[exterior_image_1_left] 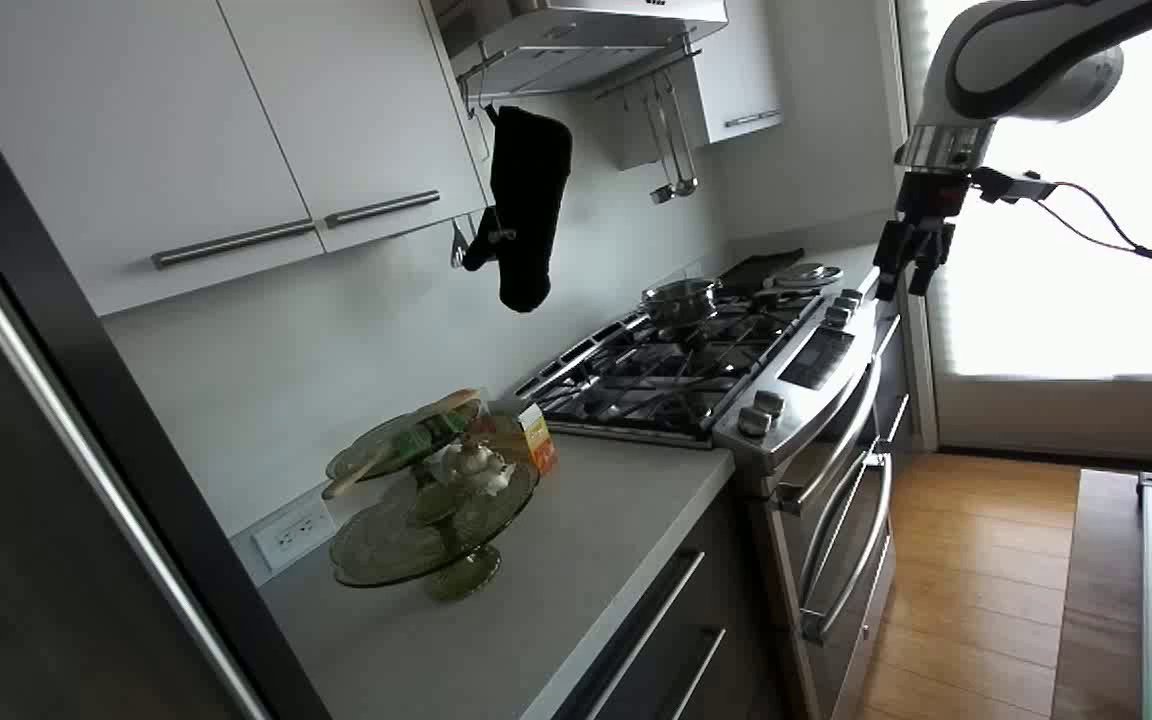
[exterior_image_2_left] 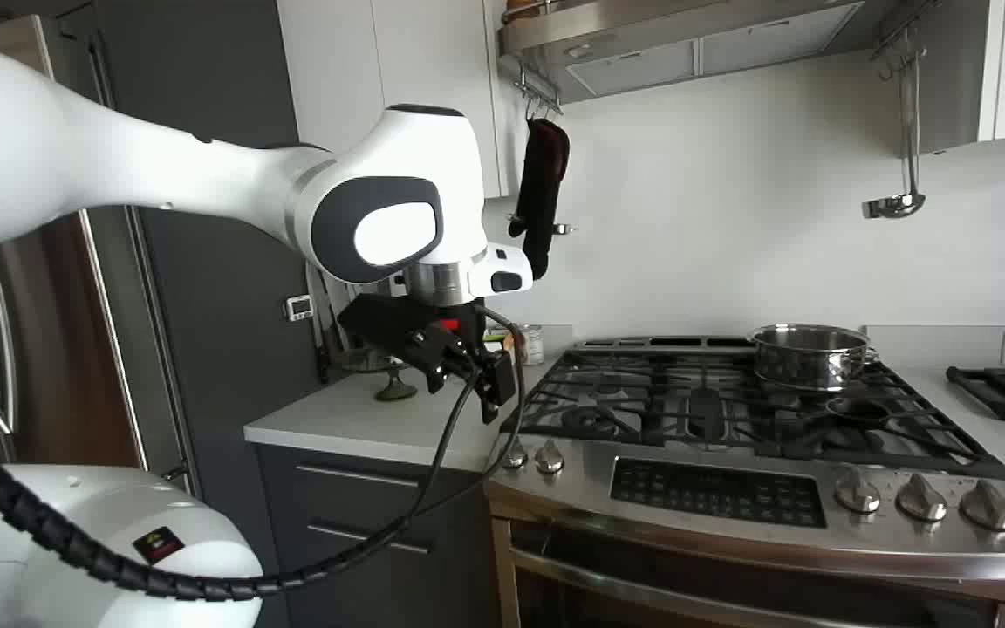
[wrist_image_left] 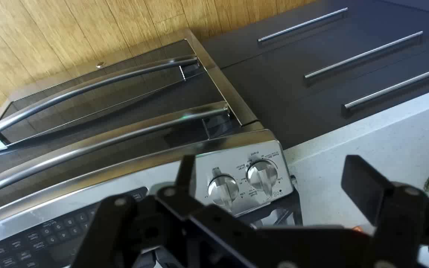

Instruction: Move the black pan to the back left side of the stove

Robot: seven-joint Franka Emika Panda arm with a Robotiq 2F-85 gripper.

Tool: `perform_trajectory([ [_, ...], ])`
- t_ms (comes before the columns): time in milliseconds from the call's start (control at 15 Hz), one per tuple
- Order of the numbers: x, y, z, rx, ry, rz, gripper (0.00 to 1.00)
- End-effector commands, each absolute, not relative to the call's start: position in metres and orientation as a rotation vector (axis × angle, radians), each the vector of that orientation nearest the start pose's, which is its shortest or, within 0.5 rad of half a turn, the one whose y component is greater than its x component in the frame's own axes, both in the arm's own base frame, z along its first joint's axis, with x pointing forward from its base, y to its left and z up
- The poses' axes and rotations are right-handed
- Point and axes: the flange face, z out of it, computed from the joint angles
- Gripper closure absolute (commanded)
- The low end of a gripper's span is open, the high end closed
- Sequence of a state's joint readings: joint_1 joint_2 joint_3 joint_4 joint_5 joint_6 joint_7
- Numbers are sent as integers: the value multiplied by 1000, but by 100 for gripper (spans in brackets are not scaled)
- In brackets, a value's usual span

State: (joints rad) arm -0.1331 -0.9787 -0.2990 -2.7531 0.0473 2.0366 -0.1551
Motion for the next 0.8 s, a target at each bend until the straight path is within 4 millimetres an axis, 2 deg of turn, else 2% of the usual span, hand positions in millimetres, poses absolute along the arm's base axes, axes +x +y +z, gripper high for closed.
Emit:
perform_trajectory([
  [0, 268, -123, 490, -2868, 280, -430, 0],
  [333, 269, -122, 489, -2868, 279, -426, 0],
  [400, 275, -128, 489, -2853, 329, -425, 0],
  [733, 322, -187, 482, -2727, 530, -362, 0],
])
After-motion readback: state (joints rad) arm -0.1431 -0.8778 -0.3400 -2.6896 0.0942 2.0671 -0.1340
